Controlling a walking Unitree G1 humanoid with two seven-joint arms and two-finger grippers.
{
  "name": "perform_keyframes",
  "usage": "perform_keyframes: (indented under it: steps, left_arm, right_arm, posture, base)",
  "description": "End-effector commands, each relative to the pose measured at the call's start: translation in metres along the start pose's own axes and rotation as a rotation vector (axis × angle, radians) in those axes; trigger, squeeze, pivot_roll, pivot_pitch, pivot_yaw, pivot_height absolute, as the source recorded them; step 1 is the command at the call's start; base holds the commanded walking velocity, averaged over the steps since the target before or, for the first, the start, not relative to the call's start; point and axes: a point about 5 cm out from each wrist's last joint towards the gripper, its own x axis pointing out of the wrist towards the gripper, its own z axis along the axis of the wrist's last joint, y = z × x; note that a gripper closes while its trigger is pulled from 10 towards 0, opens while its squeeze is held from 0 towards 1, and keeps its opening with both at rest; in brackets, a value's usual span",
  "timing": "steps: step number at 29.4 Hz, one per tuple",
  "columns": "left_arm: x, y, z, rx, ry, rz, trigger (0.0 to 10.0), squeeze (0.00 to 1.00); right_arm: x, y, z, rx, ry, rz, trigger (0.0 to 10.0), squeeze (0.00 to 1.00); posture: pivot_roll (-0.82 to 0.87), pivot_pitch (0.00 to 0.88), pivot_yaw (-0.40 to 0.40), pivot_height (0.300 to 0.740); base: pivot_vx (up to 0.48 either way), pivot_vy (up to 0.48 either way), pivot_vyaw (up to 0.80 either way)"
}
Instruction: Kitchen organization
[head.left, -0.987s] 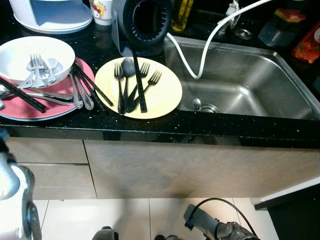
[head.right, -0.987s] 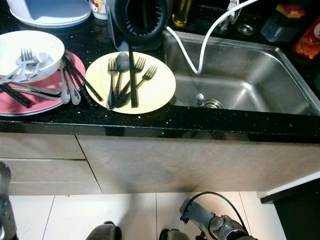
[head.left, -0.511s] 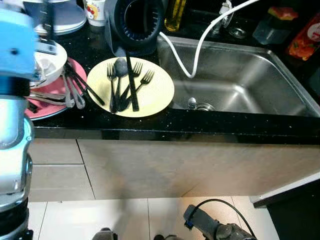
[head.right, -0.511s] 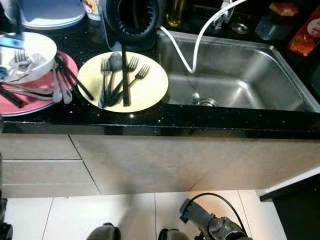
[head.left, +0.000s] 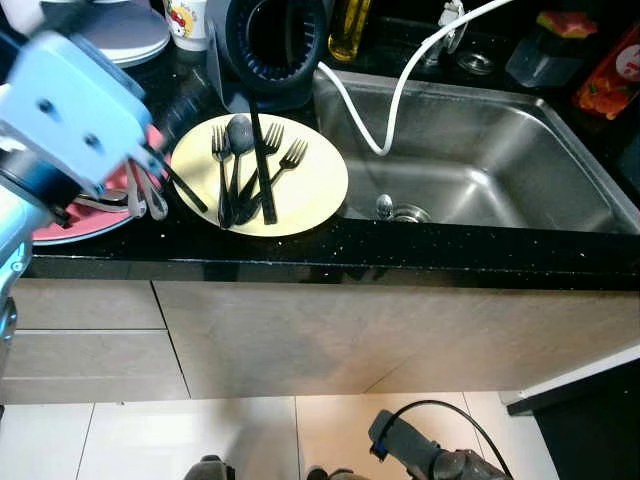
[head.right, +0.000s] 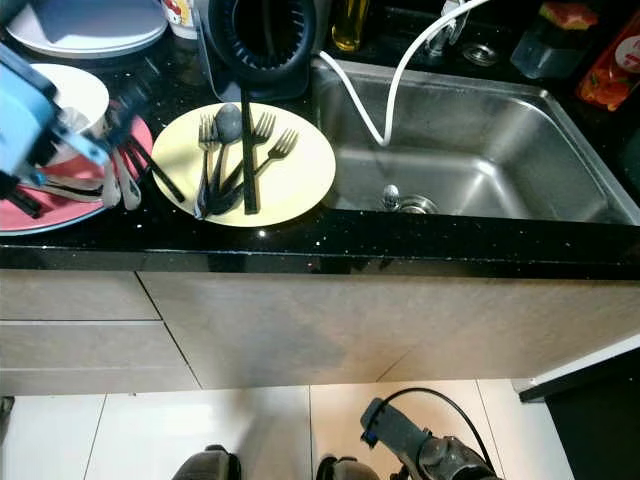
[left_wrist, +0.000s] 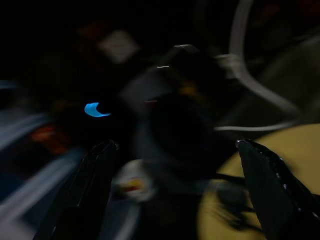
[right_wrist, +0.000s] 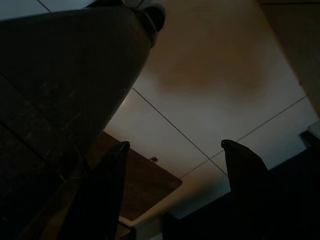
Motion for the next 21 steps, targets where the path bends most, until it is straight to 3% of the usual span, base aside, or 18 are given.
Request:
perform_keyframes:
  steps: [1, 4, 8, 12, 17, 21]
  left_arm:
    - [0.001, -0.012, -0.003, -0.047, 0.008, -0.111, 10.0, 0.00]
    - [0.004, -0.024, -0.011, -0.118, 0.030, -0.163, 10.0, 0.00]
    - [0.008, -0.058, -0.023, -0.238, 0.064, -0.283, 10.0, 0.00]
    - [0.010, -0.072, -0.027, -0.260, 0.066, -0.353, 10.0, 0.00]
    - [0.016, -0.071, -0.029, -0.267, 0.071, -0.320, 10.0, 0.00]
    - [0.027, -0.066, -0.035, -0.297, 0.087, -0.197, 10.0, 0.00]
  right_arm:
    - [0.000, 0.004, -0.012, 0.024, 0.034, 0.006, 10.0, 0.00]
    - [0.000, 0.006, -0.013, 0.032, 0.037, 0.004, 10.0, 0.00]
    - [0.001, 0.009, -0.014, 0.045, 0.037, 0.010, 10.0, 0.00]
    - [0.002, 0.010, -0.015, 0.048, 0.038, 0.011, 10.0, 0.00]
    - [0.002, 0.010, -0.015, 0.049, 0.039, 0.006, 10.0, 0.00]
    - [0.002, 0.011, -0.015, 0.044, 0.040, 0.003, 10.0, 0.00]
  posture:
    - [0.21, 0.110, -0.116, 0.740]
    - [0.21, 0.109, -0.114, 0.740]
    - [0.20, 0.107, -0.113, 0.740]
    - [0.19, 0.104, -0.114, 0.740]
    - [0.19, 0.101, -0.117, 0.740]
    - [0.19, 0.101, -0.120, 0.740]
  base:
    - [0.000, 0.000, 0.00]
    - [0.000, 0.000, 0.00]
    - [0.000, 0.000, 0.00]
    - [0.000, 0.000, 0.00]
    - [0.000, 0.000, 0.00]
    - [0.000, 0.000, 0.00]
